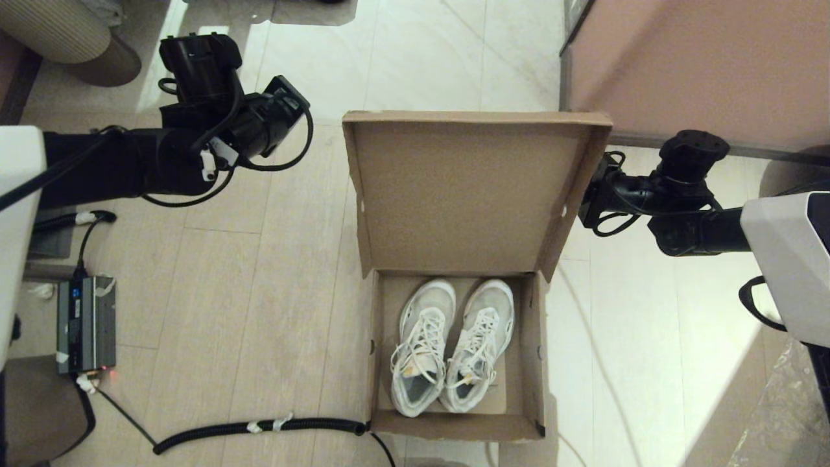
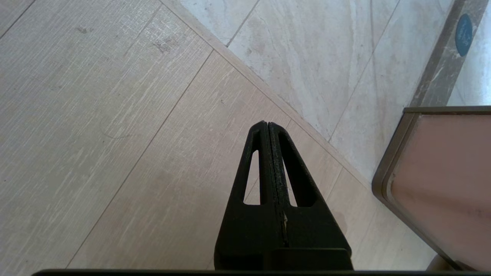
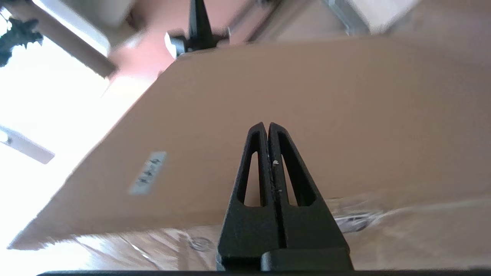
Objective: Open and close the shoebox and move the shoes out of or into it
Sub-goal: Close the shoe box
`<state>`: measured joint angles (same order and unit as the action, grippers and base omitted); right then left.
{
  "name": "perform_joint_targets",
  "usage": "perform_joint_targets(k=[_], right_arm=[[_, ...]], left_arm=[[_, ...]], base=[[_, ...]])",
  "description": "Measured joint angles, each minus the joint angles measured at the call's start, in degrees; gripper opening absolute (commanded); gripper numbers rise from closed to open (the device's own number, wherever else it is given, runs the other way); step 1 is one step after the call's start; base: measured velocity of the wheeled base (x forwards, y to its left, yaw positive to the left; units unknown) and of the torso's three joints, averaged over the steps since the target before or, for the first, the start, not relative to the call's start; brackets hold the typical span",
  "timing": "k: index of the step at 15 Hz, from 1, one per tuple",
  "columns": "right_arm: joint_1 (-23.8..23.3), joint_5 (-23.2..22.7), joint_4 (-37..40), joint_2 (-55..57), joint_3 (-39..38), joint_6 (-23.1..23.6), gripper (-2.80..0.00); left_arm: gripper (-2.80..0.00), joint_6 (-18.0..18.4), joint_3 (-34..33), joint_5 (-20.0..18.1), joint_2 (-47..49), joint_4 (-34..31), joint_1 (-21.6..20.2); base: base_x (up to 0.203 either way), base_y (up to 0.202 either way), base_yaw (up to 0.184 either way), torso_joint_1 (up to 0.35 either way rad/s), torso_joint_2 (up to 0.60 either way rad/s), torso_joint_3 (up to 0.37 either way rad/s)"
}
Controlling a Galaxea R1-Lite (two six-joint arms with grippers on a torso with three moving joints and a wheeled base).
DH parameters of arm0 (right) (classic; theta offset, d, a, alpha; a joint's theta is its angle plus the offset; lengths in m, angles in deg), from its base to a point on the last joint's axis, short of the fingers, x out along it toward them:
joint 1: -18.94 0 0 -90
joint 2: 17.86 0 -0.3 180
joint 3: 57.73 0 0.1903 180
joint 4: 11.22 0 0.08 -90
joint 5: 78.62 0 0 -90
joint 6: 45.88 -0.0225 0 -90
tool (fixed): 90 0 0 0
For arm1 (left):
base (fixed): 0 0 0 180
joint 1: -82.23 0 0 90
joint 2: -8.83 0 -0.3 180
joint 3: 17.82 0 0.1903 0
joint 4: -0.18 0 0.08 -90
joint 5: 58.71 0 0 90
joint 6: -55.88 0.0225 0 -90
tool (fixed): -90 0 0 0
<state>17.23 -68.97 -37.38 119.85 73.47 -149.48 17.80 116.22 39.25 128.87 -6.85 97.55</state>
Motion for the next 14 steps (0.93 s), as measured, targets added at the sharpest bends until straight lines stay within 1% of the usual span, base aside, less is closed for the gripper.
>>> perform_joint_targets(k=[2, 4, 7, 10, 14], right_arm=[[-0.13, -2.86, -0.19, -2.04, -3.28, -0.01, -2.80], [-0.22, -4.82, -1.99, -4.25, -7.56, 0.01, -2.80], [-0.22, -6.50, -6.03, -8.16, -16.80, -0.03, -2.80], [-0.22, -6.72, -11.12, -12.83, -28.92, -0.01, -2.80], [0.06, -6.80, -20.95, -19.47, -47.30, 0.02, -2.80]], left_arm=[[-2.80, -0.03, 0.00, -0.02, 0.27, 0.12, -0.19], [-2.80, -0.09, 0.00, -0.02, 0.30, 1.05, -0.21], [-2.80, -0.07, 0.00, -0.02, -0.29, 1.13, -0.33], [-2.80, -0.02, 0.00, -0.02, -1.55, 0.80, -0.67], [-2.80, -0.01, -0.08, 0.30, -3.29, 0.31, -0.71]], base=[[0.000, 0.000, 0.000, 0.000, 0.00, 0.000], [0.000, 0.000, 0.000, 0.000, 0.00, 0.000], [0.000, 0.000, 0.000, 0.000, 0.00, 0.000], [0.000, 0.000, 0.000, 0.000, 0.00, 0.000], [0.000, 0.000, 0.000, 0.000, 0.00, 0.000]])
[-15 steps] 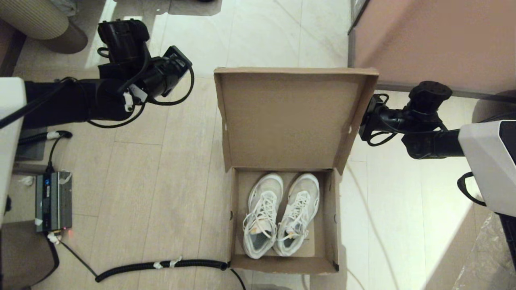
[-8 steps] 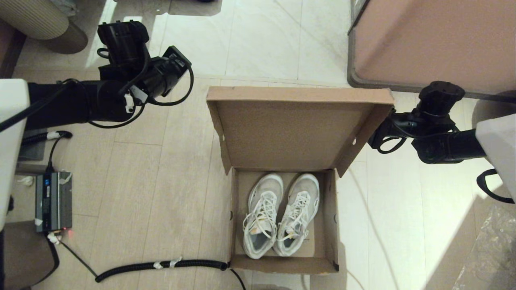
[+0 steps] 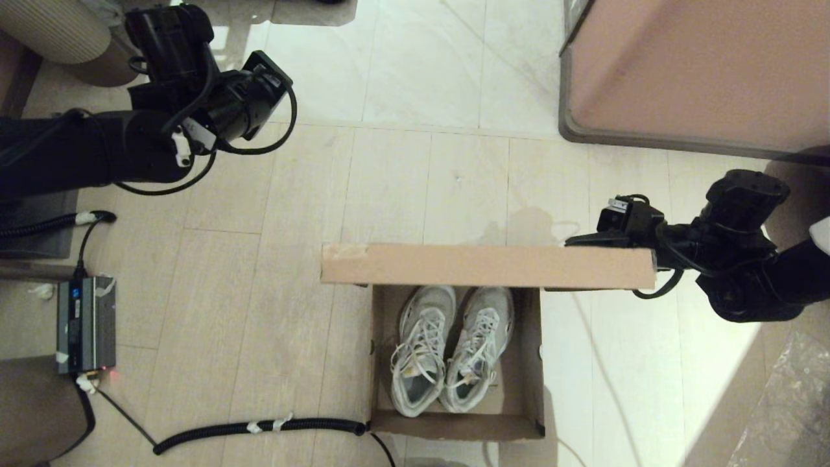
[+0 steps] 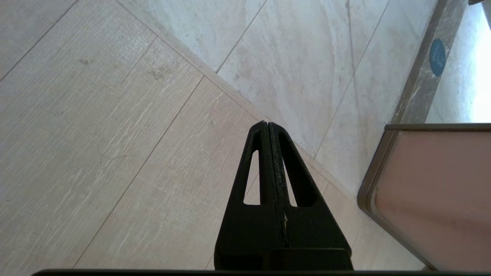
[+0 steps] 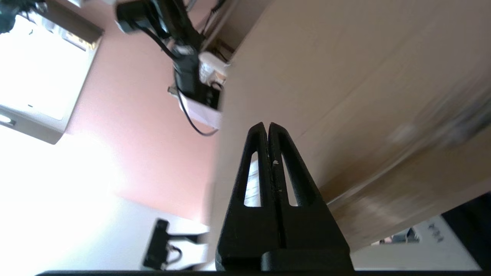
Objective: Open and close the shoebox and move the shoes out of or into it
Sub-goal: Close the shoe box
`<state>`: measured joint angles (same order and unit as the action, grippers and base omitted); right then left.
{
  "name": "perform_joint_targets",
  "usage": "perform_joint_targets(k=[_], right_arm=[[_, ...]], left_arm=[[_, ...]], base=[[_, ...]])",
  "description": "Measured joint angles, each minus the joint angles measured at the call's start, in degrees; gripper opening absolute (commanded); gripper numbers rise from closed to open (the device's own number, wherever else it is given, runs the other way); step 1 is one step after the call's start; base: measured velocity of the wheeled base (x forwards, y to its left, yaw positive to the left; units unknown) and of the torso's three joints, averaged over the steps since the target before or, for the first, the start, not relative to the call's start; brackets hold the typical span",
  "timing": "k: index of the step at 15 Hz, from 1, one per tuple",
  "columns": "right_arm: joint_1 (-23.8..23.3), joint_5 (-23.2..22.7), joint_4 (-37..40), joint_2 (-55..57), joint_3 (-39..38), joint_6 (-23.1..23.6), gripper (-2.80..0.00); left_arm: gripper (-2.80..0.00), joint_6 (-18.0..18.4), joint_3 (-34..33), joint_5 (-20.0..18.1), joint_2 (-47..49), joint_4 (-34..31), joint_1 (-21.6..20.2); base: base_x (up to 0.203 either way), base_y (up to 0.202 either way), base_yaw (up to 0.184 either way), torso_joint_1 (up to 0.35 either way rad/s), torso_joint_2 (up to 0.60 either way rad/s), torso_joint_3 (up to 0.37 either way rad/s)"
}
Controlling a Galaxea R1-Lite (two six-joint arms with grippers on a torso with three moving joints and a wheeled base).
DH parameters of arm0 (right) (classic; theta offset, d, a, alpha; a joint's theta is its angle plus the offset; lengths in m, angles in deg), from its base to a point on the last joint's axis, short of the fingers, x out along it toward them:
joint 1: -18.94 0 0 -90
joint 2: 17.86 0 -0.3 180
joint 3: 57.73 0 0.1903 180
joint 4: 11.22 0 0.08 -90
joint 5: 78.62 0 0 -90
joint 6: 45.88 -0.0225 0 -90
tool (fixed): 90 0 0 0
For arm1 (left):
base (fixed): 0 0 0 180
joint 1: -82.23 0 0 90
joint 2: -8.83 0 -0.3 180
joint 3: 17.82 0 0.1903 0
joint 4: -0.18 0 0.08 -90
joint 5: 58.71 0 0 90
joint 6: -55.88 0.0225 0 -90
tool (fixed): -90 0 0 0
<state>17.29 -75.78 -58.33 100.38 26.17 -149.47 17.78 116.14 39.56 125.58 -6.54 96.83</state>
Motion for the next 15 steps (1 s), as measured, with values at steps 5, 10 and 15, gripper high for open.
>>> perform_joint_targets(k=[5, 10, 15], right_arm=[[0.13, 0.00, -13.59, -7.61, -23.18, 0.66, -2.80], [0.07, -0.02, -16.51, -22.69, -36.87, 6.71, -2.80], [0.02, -0.02, -16.67, -40.45, -42.95, 7.36, -2.80]], left_arm=[[-2.80, 0.09, -1.03, 1.71, -3.24, -2.40, 0.69], [-2.80, 0.95, -16.46, 3.19, -12.67, -2.24, 0.77], [-2.80, 11.61, -46.01, 3.33, -30.88, -1.96, -0.72]], base=[[0.000, 0.000, 0.000, 0.000, 0.00, 0.000], [0.000, 0.000, 0.000, 0.000, 0.00, 0.000], [0.000, 0.000, 0.000, 0.000, 0.00, 0.000]])
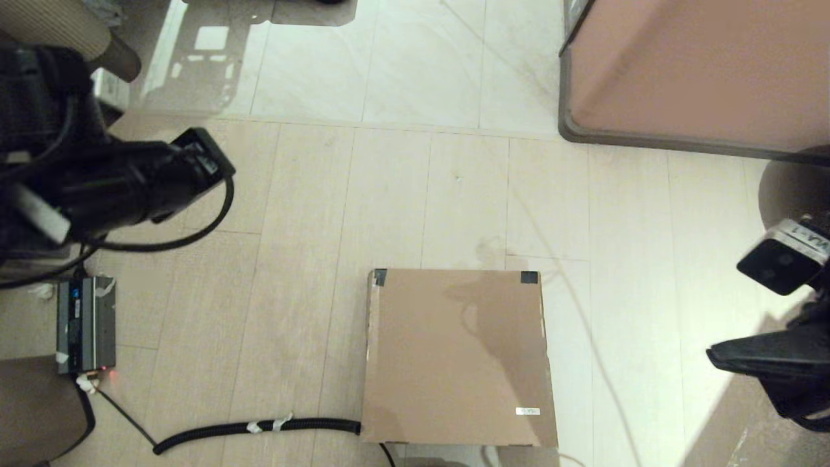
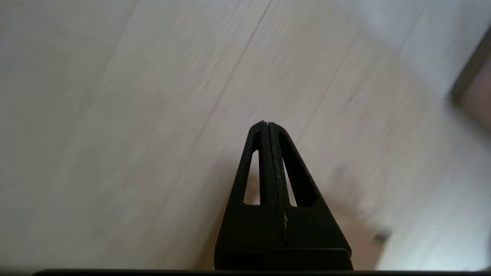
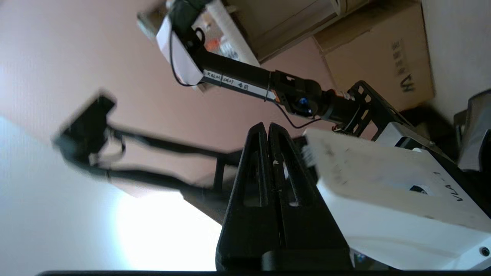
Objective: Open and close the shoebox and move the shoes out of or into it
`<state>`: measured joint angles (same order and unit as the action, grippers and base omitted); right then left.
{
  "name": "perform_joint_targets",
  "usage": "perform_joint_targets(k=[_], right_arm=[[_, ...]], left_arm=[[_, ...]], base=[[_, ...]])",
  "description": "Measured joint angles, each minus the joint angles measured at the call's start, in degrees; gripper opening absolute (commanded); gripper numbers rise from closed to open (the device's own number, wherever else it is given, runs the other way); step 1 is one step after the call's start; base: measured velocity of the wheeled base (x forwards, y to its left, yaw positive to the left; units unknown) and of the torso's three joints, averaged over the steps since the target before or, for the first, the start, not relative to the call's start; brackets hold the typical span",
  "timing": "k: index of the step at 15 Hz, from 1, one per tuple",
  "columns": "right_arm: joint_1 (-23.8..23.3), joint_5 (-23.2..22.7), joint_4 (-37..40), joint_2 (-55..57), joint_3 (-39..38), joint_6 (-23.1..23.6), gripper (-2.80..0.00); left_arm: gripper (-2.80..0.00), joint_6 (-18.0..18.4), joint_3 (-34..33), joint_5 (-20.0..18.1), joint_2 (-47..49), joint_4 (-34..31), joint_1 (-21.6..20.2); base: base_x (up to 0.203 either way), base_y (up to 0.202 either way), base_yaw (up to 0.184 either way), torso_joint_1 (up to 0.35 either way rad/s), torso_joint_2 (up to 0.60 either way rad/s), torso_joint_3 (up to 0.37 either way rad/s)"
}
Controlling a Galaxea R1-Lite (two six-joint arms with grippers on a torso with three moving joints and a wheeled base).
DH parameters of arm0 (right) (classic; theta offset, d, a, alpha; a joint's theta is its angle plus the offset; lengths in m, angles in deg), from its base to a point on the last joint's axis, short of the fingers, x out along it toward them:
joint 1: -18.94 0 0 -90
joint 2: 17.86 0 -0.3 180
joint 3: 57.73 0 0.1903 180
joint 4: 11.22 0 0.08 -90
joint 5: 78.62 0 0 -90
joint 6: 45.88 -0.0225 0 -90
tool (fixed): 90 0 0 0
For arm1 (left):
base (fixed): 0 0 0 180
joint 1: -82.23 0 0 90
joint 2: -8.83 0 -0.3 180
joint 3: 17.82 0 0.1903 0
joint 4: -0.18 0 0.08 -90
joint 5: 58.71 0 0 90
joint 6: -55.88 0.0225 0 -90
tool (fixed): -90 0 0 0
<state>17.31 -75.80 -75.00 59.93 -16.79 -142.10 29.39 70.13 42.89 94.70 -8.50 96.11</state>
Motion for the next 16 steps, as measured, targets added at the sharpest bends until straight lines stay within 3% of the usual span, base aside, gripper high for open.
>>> perform_joint_targets(k=[3, 7, 9, 12, 16], right_arm=[[-4.34, -0.01, -0.02, -11.15, -5.10, -0.05, -2.80], [-21.26, 0.00, -0.02, -18.72, -11.27, -0.09, -2.80], [-24.49, 0.00, -0.01, -20.04, -13.06, -0.09, -2.80], [-21.81, 0.00, 0.00, -20.34, -14.05, -0.09, -2.80], [-19.86, 0.00, 0.00, -19.35, -16.89, 0.02, -2.80]], left_arm=[[-2.80, 7.54, -20.35, 0.00, -13.77, 0.42, -3.40], [-2.80, 15.95, -45.28, -0.12, -32.56, 2.96, -8.26], [-2.80, 20.52, -54.66, -0.34, -43.89, 2.15, -9.25], [-2.80, 27.08, -59.91, -1.03, -61.81, -6.98, -10.63], [-2.80, 35.45, -59.96, -6.63, -80.05, -20.60, -12.92]], base=[[0.000, 0.000, 0.000, 0.000, 0.00, 0.000], [0.000, 0.000, 0.000, 0.000, 0.00, 0.000], [0.000, 0.000, 0.000, 0.000, 0.00, 0.000], [0.000, 0.000, 0.000, 0.000, 0.00, 0.000], [0.000, 0.000, 0.000, 0.000, 0.00, 0.000]])
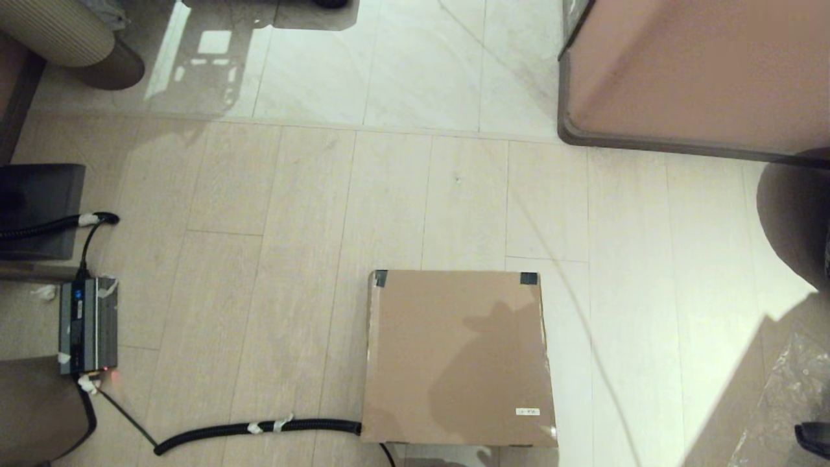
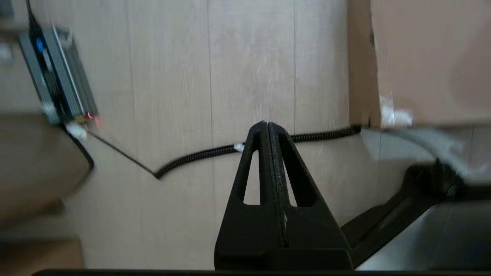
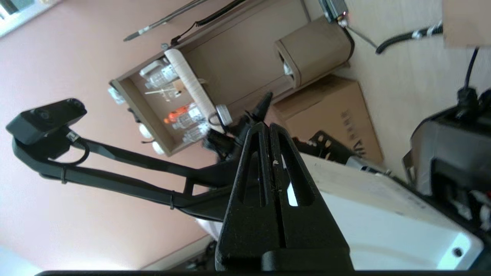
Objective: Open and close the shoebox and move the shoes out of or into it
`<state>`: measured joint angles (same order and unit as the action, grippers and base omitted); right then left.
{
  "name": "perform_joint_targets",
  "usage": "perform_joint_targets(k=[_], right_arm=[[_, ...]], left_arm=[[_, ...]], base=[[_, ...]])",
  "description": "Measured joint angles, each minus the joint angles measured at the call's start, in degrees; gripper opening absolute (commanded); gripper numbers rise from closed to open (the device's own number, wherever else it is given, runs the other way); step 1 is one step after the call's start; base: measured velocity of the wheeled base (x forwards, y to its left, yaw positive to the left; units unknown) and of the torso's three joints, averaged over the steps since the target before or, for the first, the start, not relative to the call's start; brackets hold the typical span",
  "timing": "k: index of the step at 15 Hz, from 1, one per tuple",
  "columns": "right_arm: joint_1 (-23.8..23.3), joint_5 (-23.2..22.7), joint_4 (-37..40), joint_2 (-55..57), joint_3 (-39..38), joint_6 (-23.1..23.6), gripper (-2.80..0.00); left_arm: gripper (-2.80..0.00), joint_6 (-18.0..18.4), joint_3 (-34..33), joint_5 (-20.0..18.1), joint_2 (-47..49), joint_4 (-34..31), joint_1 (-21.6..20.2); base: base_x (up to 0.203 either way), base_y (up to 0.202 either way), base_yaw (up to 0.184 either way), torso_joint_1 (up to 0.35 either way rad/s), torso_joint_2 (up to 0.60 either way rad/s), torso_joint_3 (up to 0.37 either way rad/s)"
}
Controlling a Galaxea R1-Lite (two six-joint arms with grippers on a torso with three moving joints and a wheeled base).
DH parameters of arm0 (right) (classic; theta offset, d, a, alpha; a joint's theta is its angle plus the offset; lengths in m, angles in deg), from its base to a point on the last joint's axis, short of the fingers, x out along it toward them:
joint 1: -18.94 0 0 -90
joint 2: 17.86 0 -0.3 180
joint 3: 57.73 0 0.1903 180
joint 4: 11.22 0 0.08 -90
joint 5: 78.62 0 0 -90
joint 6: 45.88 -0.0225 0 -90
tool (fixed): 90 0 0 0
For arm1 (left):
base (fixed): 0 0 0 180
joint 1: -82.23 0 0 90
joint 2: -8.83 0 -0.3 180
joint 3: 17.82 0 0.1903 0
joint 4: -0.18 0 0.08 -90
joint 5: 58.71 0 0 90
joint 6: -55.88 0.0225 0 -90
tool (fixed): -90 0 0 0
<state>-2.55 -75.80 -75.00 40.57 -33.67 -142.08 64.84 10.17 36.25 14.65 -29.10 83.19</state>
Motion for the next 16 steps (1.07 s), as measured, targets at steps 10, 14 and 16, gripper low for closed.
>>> perform_joint_targets(k=[10, 14, 16], right_arm=[[-4.01, 10.58, 0.26, 1.13, -0.69, -0.06, -2.80], [-7.45, 25.95, 15.07, 0.94, -0.69, 2.84, -2.80], [-5.23, 35.84, 26.80, 0.77, -0.69, 9.84, -2.80]], left_arm=[[-2.80, -0.21, -0.05, -0.01, -6.11, -0.43, -0.63], [-2.80, -0.21, -0.07, -0.01, -6.17, -0.42, -0.61], [-2.80, -0.22, -0.07, -0.01, -6.17, -0.42, -0.61]], base=[[0.000, 0.000, 0.000, 0.000, 0.00, 0.000], [0.000, 0.000, 0.000, 0.000, 0.00, 0.000], [0.000, 0.000, 0.000, 0.000, 0.00, 0.000]])
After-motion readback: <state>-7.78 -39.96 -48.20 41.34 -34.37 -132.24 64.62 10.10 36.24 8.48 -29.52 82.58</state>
